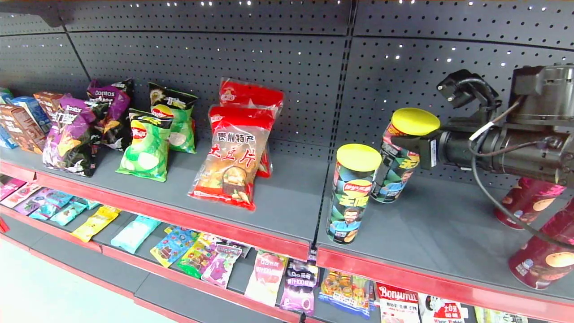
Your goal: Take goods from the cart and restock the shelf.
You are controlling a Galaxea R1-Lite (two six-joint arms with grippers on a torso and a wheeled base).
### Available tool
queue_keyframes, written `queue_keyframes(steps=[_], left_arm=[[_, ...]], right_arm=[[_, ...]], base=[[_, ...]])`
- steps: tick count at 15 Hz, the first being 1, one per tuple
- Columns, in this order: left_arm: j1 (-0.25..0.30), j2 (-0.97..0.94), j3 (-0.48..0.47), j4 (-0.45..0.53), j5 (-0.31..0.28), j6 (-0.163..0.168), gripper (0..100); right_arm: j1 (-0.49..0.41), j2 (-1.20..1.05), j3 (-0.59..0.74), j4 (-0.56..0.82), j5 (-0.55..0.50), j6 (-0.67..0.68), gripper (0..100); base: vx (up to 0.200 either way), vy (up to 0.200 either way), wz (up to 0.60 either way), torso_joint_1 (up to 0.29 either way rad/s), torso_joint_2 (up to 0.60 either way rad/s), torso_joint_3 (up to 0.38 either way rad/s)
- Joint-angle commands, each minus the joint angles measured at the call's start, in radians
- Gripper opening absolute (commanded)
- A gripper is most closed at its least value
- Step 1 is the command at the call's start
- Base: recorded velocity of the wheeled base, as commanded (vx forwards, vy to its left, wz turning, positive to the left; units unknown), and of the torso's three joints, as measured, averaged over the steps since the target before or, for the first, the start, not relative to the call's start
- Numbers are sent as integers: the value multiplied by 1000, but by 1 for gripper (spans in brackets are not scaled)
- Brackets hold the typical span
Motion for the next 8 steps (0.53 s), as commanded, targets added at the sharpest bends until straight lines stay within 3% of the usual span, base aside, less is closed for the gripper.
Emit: queue_keyframes(steps=[1,8], left_arm=[[0,0,0,0,1,0,100],[0,0,0,0,1,0,100]], right_arm=[[2,49,-26,0,1,-1,0],[26,158,-117,0,-27,2,0]], base=[[0,0,0,0,0,0],[0,0,0,0,0,0]])
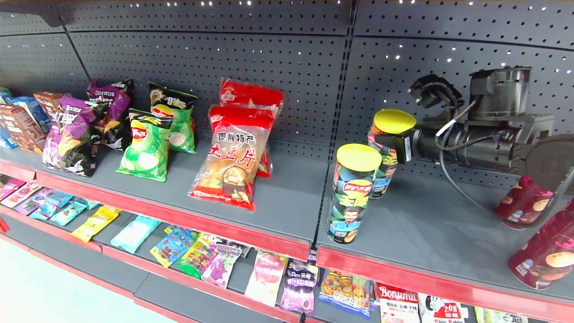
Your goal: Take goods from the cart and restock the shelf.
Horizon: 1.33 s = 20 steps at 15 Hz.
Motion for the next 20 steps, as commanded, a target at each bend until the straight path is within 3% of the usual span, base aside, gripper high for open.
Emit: queue_keyframes(steps=[1,6,20], left_arm=[[0,0,0,0,0,0,100],[0,0,0,0,0,0,100],[0,0,0,0,0,0,100]], right_arm=[[12,40,-21,-1,-7,2,0],[14,101,-107,0,-7,12,0],[21,170,-133,-9,1,55,0]], base=[[0,0,0,0,0,0],[0,0,0,0,0,0],[0,0,0,0,0,0]])
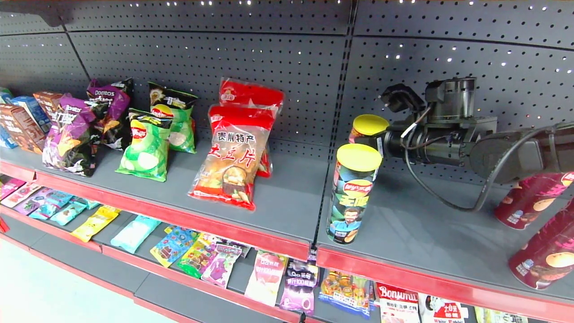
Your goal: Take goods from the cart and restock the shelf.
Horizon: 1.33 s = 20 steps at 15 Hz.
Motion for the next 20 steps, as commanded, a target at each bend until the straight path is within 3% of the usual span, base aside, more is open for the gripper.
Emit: queue_keyframes(steps=[1,2,12,20], left_arm=[[0,1,0,0,0,0,100],[0,1,0,0,0,0,100],[0,1,0,0,0,0,100],[0,1,0,0,0,0,100]], right_arm=[[2,3,3,2,1,-1,0],[2,3,3,2,1,1,100],[0,-86,47,2,-13,14,100],[-60,-294,239,3,-87,28,100]], base=[[0,0,0,0,0,0],[0,0,0,0,0,0],[0,0,0,0,0,0],[0,0,0,0,0,0]])
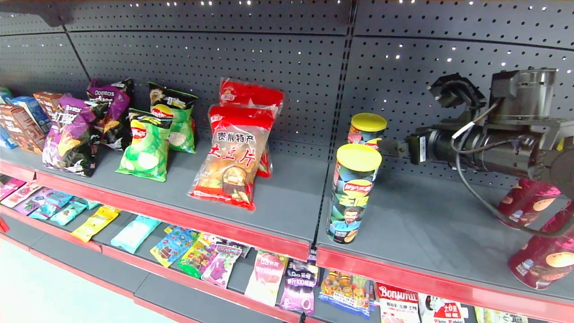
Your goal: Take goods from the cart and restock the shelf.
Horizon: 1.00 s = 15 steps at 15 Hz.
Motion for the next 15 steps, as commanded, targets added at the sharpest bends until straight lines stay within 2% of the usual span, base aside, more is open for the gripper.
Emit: queue_keyframes(steps=[1,2,4,8,9,11,12,13,15], left_arm=[[0,1,0,0,0,0,100],[0,1,0,0,0,0,100],[0,1,0,0,0,0,100],[0,1,0,0,0,0,100],[0,1,0,0,0,0,100],[0,1,0,0,0,0,100],[0,1,0,0,0,0,100],[0,1,0,0,0,0,100],[0,1,0,0,0,0,100]], right_arm=[[-14,-79,62,2,1,-3,100],[-9,-110,108,0,11,-5,100],[-14,-159,197,0,96,-8,100],[-29,-181,254,-11,187,-26,100],[-29,-176,296,-75,227,-77,100],[-29,-176,332,-95,300,-156,100],[-29,-176,334,-95,304,-159,100],[-26,-161,343,-95,396,-170,100],[-17,-141,349,-97,466,-176,100]], base=[[0,0,0,0,0,0],[0,0,0,0,0,0],[0,0,0,0,0,0],[0,0,0,0,0,0],[0,0,0,0,0,0],[0,0,0,0,0,0],[0,0,0,0,0,0],[0,0,0,0,0,0],[0,0,0,0,0,0]])
